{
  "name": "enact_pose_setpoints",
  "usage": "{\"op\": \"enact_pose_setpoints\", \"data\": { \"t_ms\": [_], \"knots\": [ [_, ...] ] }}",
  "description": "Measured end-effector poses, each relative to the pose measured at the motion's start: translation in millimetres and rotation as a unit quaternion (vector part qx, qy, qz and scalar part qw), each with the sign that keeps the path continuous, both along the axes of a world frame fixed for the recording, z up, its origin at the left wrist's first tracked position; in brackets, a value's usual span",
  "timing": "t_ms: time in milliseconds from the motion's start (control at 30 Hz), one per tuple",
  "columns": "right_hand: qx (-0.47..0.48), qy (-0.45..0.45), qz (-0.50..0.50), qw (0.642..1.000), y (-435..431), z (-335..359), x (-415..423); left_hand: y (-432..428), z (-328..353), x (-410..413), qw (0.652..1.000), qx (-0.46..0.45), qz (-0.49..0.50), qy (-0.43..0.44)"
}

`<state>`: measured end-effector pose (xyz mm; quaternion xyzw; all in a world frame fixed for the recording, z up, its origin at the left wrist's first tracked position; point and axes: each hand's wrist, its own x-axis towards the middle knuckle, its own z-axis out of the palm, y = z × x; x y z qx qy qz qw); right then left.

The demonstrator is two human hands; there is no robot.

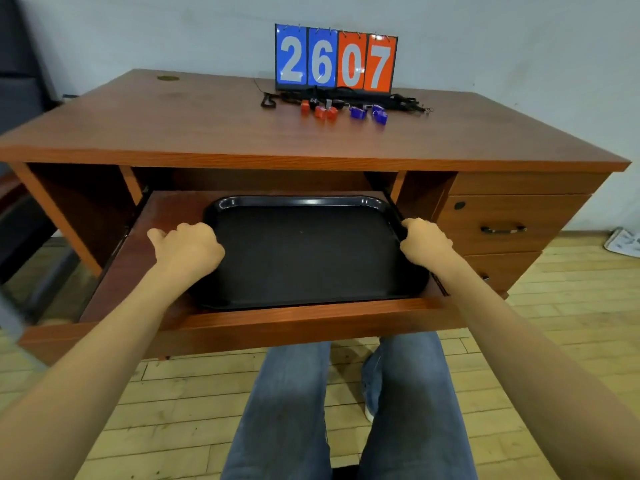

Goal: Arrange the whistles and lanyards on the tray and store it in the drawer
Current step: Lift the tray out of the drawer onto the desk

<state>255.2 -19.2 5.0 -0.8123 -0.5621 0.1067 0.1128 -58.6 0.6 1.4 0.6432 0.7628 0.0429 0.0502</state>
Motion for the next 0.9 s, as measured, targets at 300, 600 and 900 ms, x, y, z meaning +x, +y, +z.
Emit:
{"op": "enact_pose_setpoints", "data": {
  "t_ms": [300,600,900],
  "knots": [
    [0.098,0.067,-0.007,0.993,-18.5,8.5,19.1,-8.8,0.8,2.3,0.998,0.058,-0.008,-0.032],
    [0.238,0.166,-0.027,0.957,-33.9,19.2,22.5,-27.2,10.0,12.4,0.981,0.128,-0.005,-0.145],
    [0.23,0.105,-0.047,0.967,12.9,58.4,49.0,49.1,61.3,31.9,0.985,0.112,-0.049,-0.118]
  ]
}}
